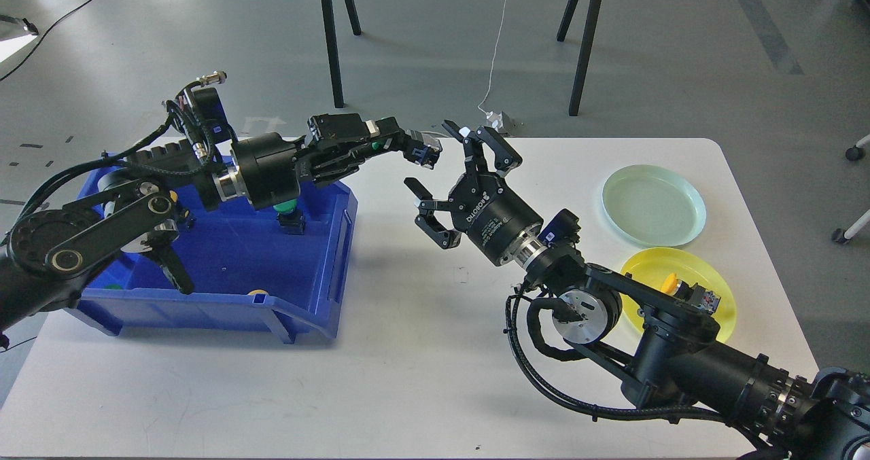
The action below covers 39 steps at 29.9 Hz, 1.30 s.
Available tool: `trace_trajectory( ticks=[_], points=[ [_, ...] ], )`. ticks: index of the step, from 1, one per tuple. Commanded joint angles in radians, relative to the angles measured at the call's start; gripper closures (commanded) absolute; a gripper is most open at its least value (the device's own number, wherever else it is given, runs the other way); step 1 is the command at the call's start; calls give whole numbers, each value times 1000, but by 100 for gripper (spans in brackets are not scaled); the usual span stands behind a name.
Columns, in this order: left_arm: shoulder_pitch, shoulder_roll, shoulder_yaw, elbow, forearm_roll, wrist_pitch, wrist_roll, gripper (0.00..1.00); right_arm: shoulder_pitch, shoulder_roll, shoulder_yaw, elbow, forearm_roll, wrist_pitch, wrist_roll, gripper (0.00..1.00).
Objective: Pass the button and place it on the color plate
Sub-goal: 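Close the right gripper on the green button held by the left gripper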
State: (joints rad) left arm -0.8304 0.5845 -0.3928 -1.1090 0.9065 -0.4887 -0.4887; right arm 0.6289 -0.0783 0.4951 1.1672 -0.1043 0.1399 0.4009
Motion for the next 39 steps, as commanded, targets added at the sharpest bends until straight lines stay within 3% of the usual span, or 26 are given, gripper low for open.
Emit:
trace_trajectory(
  ticks=[1, 8, 11, 16, 21, 24, 25, 35, 37, 39],
  points=[
    [1, 0, 0, 0, -1, 0, 0, 68, 0, 15, -3, -1, 0, 1, -1, 12],
    [1, 0, 0, 0, 0, 0, 0, 68, 0, 25, -6, 0, 0, 3, 1, 13],
    [1, 0, 0, 0, 0, 0, 0, 68, 0, 26, -6, 0, 0, 1, 1, 21],
    [1, 0, 0, 0, -1, 0, 0, 68, 0, 26, -6, 2, -2, 1, 1, 46],
    [1, 0, 0, 0, -3, 0, 0, 68, -1, 25, -9, 9, -3, 3, -1, 64],
    [1, 0, 0, 0, -4, 0, 0, 67, -3, 26, -10, 9, -5, 1, -1, 85],
    [1, 0, 0, 0, -4, 0, 0, 66, -3, 28, -9, 8, -3, -5, -1, 88],
    [2, 0, -1, 6, -4, 0, 0, 62, -3, 34, -7, 12, -3, -19, -1, 94],
    [2, -2, -1, 11, -4, 0, 0, 56, -5, 34, -7, 12, -3, -19, -1, 94],
    [2, -3, -3, 12, -8, 0, 0, 41, -5, 34, -7, 12, -3, -17, 1, 95]
  ],
)
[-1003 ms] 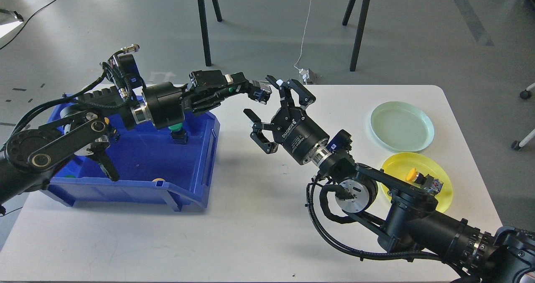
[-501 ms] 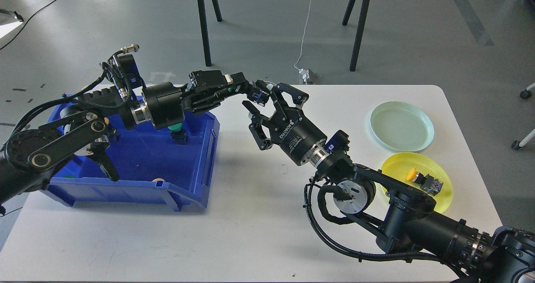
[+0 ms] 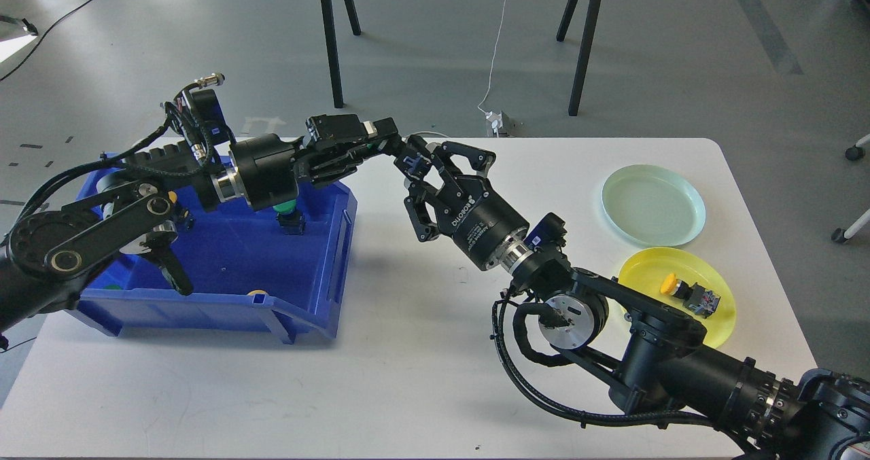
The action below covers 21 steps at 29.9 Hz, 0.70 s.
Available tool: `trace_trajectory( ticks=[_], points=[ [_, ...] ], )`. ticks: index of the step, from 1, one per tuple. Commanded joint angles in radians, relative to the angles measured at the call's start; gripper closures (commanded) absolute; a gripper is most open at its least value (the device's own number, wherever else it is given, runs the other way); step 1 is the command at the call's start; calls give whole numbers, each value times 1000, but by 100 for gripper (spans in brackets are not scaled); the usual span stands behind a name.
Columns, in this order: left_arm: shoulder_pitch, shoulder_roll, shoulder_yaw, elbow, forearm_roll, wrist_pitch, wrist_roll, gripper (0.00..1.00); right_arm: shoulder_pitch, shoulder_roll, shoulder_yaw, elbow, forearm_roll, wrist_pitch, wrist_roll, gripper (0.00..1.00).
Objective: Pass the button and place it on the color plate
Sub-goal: 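Close the right gripper on the green button held by the left gripper, then carry the green button with the right gripper and release it on the pale green plate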
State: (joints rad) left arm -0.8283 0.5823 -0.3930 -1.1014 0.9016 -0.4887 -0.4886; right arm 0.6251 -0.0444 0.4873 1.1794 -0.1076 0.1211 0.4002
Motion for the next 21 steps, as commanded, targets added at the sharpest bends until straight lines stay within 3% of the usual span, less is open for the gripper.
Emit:
trace_trajectory(
  ticks=[1, 5, 12, 15, 21],
  points=[
    [0, -1, -3, 5, -4, 0, 0, 34, -1, 0, 0, 0, 0, 0, 0, 95],
    [0, -15, -3, 5, -52, 0, 0, 19, -1, -2, 2, 2, 0, 0, 0, 95],
    [1, -21, -3, 18, -75, 0, 0, 14, -7, -38, 34, 28, 0, -6, 2, 96],
    [1, -22, -3, 18, -75, 0, 0, 14, -19, -141, 80, 60, 0, -15, 2, 96],
    [3, -21, -3, 21, -76, 0, 0, 13, -25, -408, 82, 108, -14, -153, 2, 96]
  ],
)
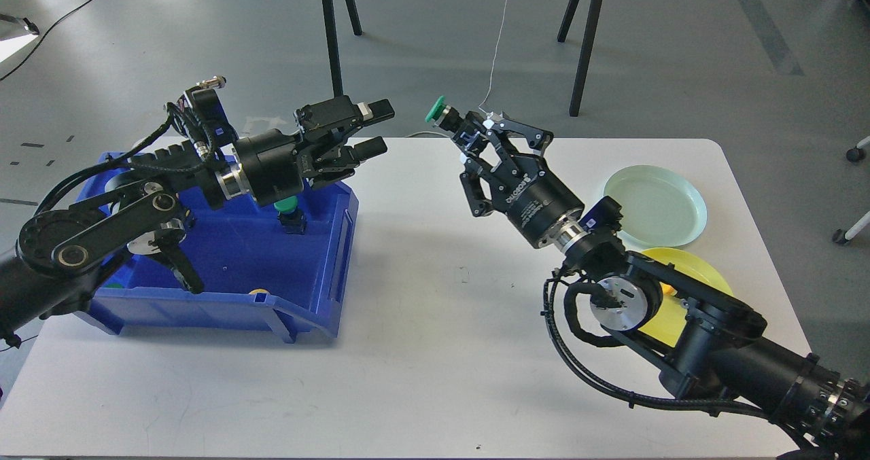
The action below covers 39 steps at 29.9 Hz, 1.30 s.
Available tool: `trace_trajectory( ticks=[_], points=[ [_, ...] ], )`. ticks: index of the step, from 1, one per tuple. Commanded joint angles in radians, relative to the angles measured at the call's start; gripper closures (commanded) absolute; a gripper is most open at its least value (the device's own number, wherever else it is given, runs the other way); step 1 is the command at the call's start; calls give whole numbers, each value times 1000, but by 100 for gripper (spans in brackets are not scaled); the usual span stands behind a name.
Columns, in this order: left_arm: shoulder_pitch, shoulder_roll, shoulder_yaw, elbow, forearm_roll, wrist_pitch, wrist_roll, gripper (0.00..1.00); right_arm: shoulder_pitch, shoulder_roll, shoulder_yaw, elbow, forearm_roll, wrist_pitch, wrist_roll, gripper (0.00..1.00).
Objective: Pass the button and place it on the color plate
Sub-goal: 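Carry the green button with the right gripper and release it on the pale green plate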
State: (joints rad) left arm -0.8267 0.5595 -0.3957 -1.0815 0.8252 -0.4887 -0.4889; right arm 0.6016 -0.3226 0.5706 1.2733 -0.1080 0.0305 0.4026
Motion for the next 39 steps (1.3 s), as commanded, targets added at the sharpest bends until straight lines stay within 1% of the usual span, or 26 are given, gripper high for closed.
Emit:
trace_trajectory(
  ticks=[1, 4, 6, 10, 12, 13, 16, 19, 22, 24, 30, 33, 34, 39],
  points=[
    [0, 0, 0, 2, 0, 0, 0, 13, -3, -168, -3, 14, -30, -84, -1, 96],
    [0, 0, 0, 2, 0, 0, 0, 13, -17, -252, -5, -3, -111, -173, -1, 96],
    [1, 0, 0, 3, 0, 0, 0, 13, -29, -277, -6, -31, -166, -243, -1, 96],
    [1, 0, 0, 5, -5, 0, 0, 13, -34, -277, -37, -121, -280, -415, -14, 96],
    [1, 0, 0, 11, -17, 0, 0, 13, -26, -265, -78, -201, -318, -489, -19, 96],
    [1, 0, 0, 12, -27, 0, 0, 13, -22, -248, -109, -263, -331, -519, -22, 96],
    [1, 0, 0, 14, -38, 0, 0, 13, -3, -137, -187, -438, -358, -519, -19, 96],
    [1, 0, 0, 14, -38, 0, 0, 12, 15, -52, -239, -616, -383, -519, -14, 96],
    [1, 0, 0, 14, -38, 0, 0, 12, 24, 29, -265, -741, -386, -519, -13, 96],
    [1, 0, 0, 14, -38, 0, 0, 12, 41, 57, -282, -805, -386, -519, -14, 96],
    [1, 0, 0, 21, -40, 0, 0, 12, 72, 138, -362, -960, -383, -519, -25, 95],
    [1, 0, 0, 21, -40, 0, 0, 12, 76, 158, -365, -994, -383, -519, -25, 92],
    [1, 0, 0, 21, -40, 0, 0, 12, 76, 161, -365, -994, -383, -519, -25, 90],
    [1, 0, 0, 21, -40, 0, 0, 12, 76, 163, -365, -994, -383, -519, -21, 73]
  ],
)
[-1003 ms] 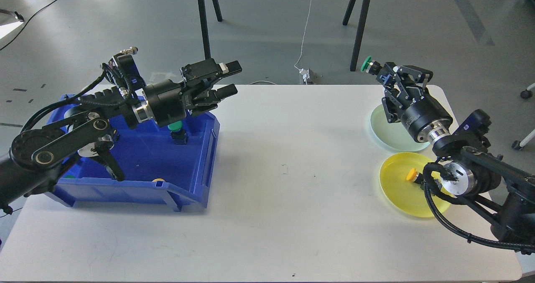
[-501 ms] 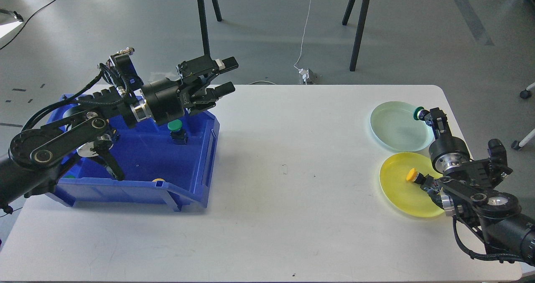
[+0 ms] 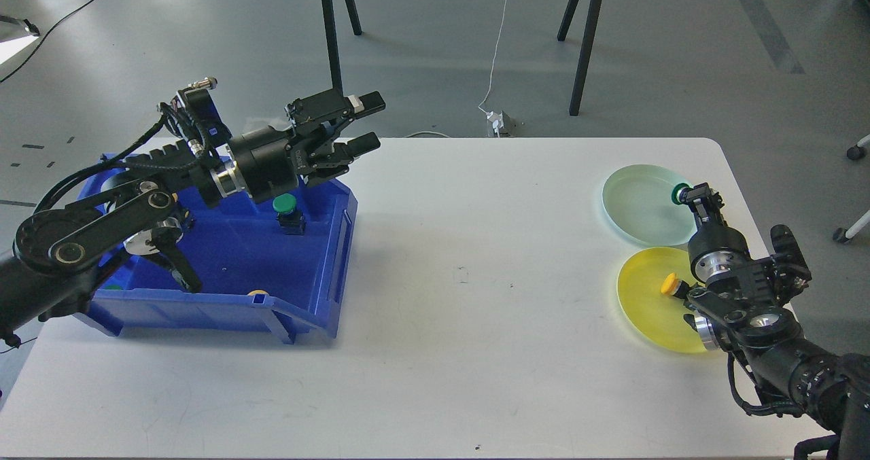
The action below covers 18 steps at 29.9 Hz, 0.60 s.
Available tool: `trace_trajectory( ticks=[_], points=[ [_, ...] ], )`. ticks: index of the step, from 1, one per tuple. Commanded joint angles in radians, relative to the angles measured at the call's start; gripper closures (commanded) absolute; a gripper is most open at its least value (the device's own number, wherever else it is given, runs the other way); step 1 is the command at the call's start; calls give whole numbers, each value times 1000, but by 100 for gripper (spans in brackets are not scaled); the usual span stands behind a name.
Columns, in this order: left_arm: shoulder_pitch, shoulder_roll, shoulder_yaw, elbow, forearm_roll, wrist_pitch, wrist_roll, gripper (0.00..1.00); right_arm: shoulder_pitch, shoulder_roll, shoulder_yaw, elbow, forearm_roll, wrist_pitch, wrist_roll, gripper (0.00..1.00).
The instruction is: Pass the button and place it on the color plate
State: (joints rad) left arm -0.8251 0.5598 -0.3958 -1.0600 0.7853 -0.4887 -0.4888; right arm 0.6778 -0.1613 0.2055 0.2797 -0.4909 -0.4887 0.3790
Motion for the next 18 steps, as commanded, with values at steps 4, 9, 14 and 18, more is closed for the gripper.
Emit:
trace_trajectory(
  ticks=[4, 9, 14, 18],
  points=[
    [0, 0, 0, 0, 0, 0, 0, 12, 0, 5, 2, -1, 2, 0, 6, 61],
    [0, 0, 0, 0, 0, 0, 0, 12, 0, 6, 2, -1, 2, 0, 6, 56],
    [0, 0, 0, 0, 0, 0, 0, 12, 0, 11, 2, -1, 3, 0, 6, 53],
    [0, 0, 0, 1, 0, 0, 0, 12, 2, 12, 3, -1, 3, 0, 8, 53]
  ],
)
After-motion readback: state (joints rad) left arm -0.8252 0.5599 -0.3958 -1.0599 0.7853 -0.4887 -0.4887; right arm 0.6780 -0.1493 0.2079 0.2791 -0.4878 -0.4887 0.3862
